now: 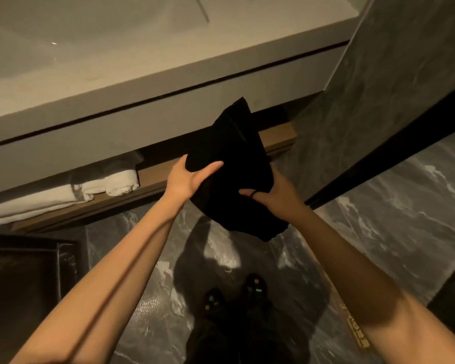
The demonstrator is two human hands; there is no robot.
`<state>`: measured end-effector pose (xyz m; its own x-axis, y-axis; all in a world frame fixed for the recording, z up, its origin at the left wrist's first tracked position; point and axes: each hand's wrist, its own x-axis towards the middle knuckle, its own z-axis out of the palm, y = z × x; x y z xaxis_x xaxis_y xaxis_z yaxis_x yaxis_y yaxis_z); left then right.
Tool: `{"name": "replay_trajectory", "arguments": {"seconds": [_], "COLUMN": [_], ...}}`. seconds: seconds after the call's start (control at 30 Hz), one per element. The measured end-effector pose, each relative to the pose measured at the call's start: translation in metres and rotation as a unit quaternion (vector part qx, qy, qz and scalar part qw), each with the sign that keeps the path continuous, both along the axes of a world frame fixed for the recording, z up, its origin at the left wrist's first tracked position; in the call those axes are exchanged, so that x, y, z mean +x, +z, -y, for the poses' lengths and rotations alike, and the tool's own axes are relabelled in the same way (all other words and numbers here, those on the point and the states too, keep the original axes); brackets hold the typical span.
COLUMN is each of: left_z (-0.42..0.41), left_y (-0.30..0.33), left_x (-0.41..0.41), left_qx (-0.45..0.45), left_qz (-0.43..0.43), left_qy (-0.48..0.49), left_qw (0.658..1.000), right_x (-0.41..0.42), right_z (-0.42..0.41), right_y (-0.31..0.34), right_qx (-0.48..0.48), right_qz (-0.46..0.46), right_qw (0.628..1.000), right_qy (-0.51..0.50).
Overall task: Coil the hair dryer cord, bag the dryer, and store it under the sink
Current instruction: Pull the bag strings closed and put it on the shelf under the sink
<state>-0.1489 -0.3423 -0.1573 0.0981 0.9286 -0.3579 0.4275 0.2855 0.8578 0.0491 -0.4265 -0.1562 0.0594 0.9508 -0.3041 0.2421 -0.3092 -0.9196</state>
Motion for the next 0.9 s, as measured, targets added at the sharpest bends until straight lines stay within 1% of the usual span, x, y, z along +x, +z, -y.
{"name": "replay_trajectory", "arguments": {"seconds": [0.07,0.1,0.13,0.17,0.2,0.23,0.3,0.37,0.43,0.5,0.53,0.7,0.77,0.83,0.9], "left_z": [-0.012,-0.016,-0.022,-0.027,-0.032,-0.038,-0.056,-0.079,-0.098,-0.115,-0.124,-0.163,-0.171,-0.176,-0.181], "left_y": [-0.011,-0.016,-0.021,-0.025,-0.031,-0.035,-0.051,-0.071,-0.086,-0.096,-0.099,-0.104,-0.108,-0.111,-0.114], "left_x": [-0.004,-0.003,-0.003,-0.004,-0.005,-0.007,-0.015,-0.026,-0.031,-0.033,-0.033,-0.040,-0.040,-0.037,-0.033], "left_qx": [0.005,0.027,0.076,0.155,0.247,0.333,0.457,0.535,0.592,0.638,0.655,0.715,0.735,0.749,0.759], "left_qz": [-0.028,-0.064,-0.125,-0.212,-0.288,-0.339,-0.400,-0.426,-0.436,-0.451,-0.456,-0.455,-0.432,-0.407,-0.392], "left_qy": [-0.033,-0.042,-0.046,-0.036,-0.023,-0.023,-0.060,-0.105,-0.126,-0.128,-0.122,-0.067,-0.044,0.000,0.045], "left_qw": [0.999,0.997,0.988,0.964,0.925,0.880,0.792,0.722,0.666,0.612,0.591,0.527,0.520,0.524,0.518], "right_x": [-0.002,-0.003,-0.003,-0.002,-0.002,-0.001,-0.001,0.000,-0.002,-0.005,-0.006,-0.013,-0.016,-0.019,-0.020], "right_z": [-0.001,-0.002,-0.003,-0.005,-0.007,-0.010,-0.020,-0.034,-0.051,-0.069,-0.078,-0.127,-0.142,-0.154,-0.164], "right_y": [-0.024,-0.037,-0.048,-0.061,-0.074,-0.084,-0.104,-0.128,-0.148,-0.168,-0.177,-0.219,-0.227,-0.235,-0.243], "right_qx": [-0.008,-0.014,-0.021,-0.029,-0.034,-0.037,-0.035,-0.024,-0.023,-0.016,-0.010,0.037,0.060,0.078,0.088], "right_qz": [-0.064,-0.091,-0.119,-0.143,-0.158,-0.163,-0.155,-0.142,-0.136,-0.109,-0.098,-0.090,-0.082,-0.082,-0.079], "right_qw": [0.998,0.995,0.992,0.987,0.984,0.983,0.984,0.986,0.987,0.991,0.992,0.995,0.995,0.994,0.993], "right_qy": [-0.020,-0.031,-0.045,-0.061,-0.073,-0.082,-0.085,-0.078,-0.077,-0.073,-0.073,-0.039,-0.021,-0.011,0.000]}}
